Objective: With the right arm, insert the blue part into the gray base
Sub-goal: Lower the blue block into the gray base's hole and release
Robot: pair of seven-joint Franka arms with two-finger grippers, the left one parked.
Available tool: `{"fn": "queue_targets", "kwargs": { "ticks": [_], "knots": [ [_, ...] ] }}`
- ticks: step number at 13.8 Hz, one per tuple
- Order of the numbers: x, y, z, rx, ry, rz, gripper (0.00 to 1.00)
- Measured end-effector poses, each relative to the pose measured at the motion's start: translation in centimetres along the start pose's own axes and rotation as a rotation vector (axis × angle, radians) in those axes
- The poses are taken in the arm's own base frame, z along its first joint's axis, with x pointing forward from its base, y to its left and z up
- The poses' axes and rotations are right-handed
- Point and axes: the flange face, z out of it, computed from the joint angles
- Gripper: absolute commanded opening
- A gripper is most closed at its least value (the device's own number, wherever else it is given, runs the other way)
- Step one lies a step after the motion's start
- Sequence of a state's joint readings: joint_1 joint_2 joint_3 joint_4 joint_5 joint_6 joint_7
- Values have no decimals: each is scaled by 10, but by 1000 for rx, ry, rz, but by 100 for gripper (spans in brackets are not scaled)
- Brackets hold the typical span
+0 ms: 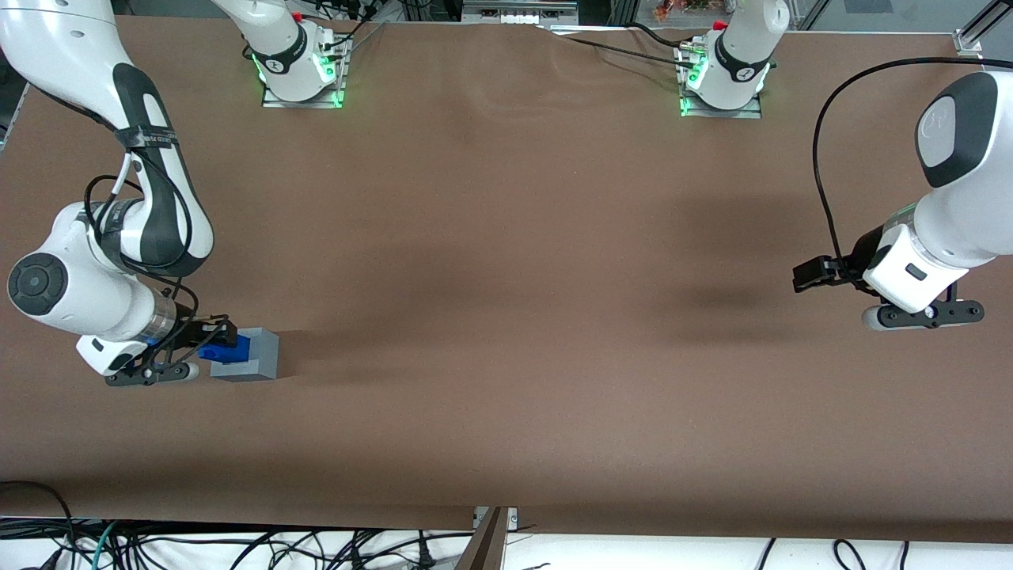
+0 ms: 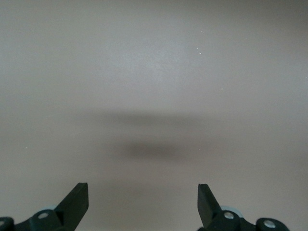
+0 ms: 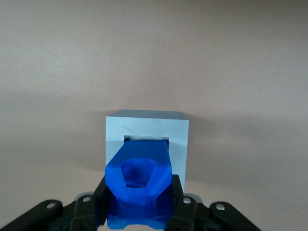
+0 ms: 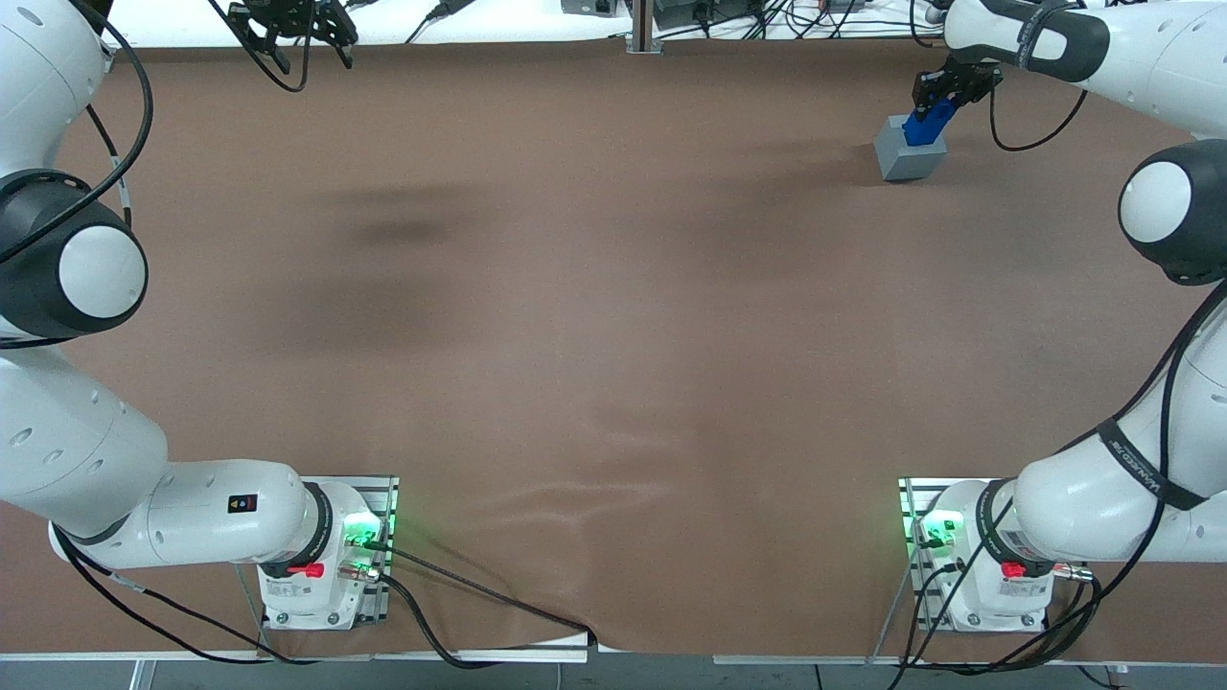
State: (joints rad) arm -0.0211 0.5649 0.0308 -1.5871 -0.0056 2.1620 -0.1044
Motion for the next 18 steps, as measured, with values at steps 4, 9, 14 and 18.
{"fn": "queue_targets", "kwargs": {
  "ticks": [4,9,14,18],
  "knots": [
    [1,-2,5,-1,6,-4,46],
    [2,-2,11,-1,5,2,99],
    [4,-4,9,-1,15,24,99],
    [8,-8,-10,-2,39,21,99]
  ]
}}
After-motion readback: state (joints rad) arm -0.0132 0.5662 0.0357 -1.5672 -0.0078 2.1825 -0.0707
